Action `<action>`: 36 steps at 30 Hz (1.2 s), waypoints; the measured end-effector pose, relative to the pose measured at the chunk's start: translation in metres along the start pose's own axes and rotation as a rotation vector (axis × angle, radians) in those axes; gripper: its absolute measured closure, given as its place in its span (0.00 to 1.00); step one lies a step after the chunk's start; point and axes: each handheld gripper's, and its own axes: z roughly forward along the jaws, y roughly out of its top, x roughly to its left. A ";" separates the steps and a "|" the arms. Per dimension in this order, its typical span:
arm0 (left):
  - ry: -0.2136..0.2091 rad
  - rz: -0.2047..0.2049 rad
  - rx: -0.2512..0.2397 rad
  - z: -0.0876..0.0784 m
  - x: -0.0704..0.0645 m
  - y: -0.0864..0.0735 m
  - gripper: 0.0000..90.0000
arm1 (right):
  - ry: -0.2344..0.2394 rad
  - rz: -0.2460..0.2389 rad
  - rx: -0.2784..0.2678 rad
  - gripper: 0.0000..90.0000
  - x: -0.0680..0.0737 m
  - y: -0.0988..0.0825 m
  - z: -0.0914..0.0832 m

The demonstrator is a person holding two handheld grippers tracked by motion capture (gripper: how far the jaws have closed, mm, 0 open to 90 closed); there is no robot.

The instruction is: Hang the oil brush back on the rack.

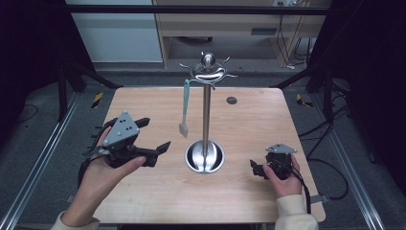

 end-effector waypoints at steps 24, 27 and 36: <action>0.038 -0.007 0.064 0.001 0.006 -0.066 0.09 | -0.008 -0.003 0.004 0.09 -0.001 -0.001 0.000; 0.026 -0.026 0.079 0.003 0.007 -0.076 0.09 | -0.007 -0.004 0.002 0.09 -0.001 -0.001 0.000; 0.008 -0.034 0.115 0.015 0.011 -0.102 0.08 | -0.003 0.004 0.007 0.09 0.000 -0.001 0.000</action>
